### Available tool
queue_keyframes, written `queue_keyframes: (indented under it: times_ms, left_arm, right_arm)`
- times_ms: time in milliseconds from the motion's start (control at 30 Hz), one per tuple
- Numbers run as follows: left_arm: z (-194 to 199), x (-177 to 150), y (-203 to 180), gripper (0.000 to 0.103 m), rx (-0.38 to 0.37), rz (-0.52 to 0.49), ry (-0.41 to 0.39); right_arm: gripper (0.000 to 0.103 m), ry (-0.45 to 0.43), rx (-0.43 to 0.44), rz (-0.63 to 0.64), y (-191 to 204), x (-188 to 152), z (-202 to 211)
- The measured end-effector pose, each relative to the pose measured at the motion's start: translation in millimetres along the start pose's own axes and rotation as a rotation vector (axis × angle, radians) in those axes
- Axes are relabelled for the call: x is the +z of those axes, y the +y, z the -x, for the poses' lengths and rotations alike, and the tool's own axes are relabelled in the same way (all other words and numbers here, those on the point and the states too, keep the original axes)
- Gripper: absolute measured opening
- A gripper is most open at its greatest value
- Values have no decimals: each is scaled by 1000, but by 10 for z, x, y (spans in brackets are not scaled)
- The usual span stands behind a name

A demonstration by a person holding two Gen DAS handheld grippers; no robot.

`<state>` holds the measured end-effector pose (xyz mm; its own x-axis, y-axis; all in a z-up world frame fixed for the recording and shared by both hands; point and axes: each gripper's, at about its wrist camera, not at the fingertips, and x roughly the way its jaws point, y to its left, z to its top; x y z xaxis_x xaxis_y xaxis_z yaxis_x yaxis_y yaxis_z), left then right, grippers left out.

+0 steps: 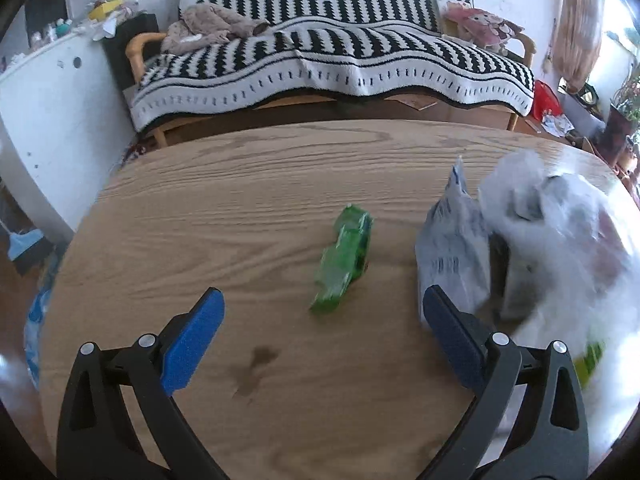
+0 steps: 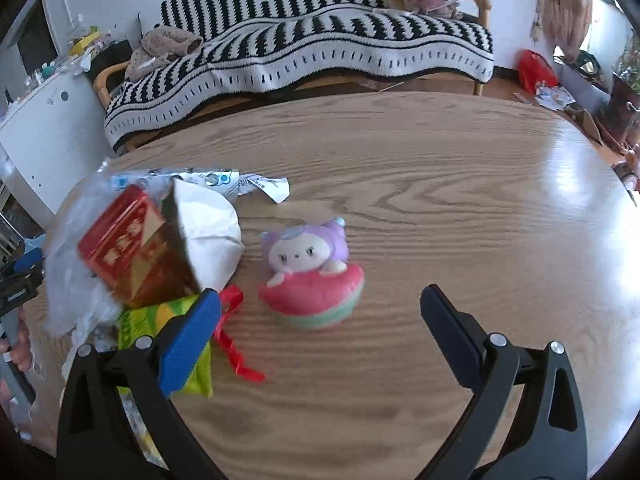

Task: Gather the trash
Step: 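Grasp the pink-purple squishy toy with the right tool while the left tool grasps the green toy car, then carry both items over the black bin and open both tools to drop them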

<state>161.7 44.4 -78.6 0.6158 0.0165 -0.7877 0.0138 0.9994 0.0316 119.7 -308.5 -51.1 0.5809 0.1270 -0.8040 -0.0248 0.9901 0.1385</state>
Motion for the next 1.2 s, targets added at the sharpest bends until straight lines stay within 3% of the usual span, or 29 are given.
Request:
queue_keyframes:
  times_ms: [167, 233, 267, 300, 333, 400, 500, 600, 833, 933, 1100, 1200]
  left_arm:
    - [-330, 74, -75, 96, 4, 2, 9]
    - [-402, 98, -103, 92, 12, -11, 8]
    - [-417, 101, -115, 84, 11, -16, 9]
    - [-444, 108, -109, 73, 7, -19, 14]
    - [-465, 111, -102, 69, -5, -12, 22]
    - [-479, 123, -58, 46, -43, 29, 36]
    - [-441, 145, -31, 21, -51, 44, 39]
    - [-321, 159, 21, 13, -58, 65, 16]
    - [234, 111, 72, 13, -83, 121, -46]
    - [598, 73, -131, 13, -103, 96, -74]
    - [1238, -129, -984, 13, -211, -32, -134]
    - [1603, -427, -1856, 13, -358, -140, -130]
  right_arm:
    - [93, 45, 2, 10, -11, 46, -259]
    - [72, 65, 13, 4, -18, 61, -340]
    - [70, 58, 29, 5, -29, 71, -337]
    - [57, 59, 47, 6, -16, 70, -328]
    - [56, 59, 43, 2, -15, 77, -317]
    - [52, 47, 29, -5, -31, 84, -277]
    - [49, 32, 43, -50, -108, 98, -171]
    - [48, -1, 42, -78, -189, 121, -19]
    - [47, -55, 35, -112, -253, -44, 460]
    - [47, -96, 50, -146, -323, -184, 825]
    - [47, -159, 4, -177, -627, -647, 1593]
    - [47, -179, -50, -209, -938, -1014, 2041]
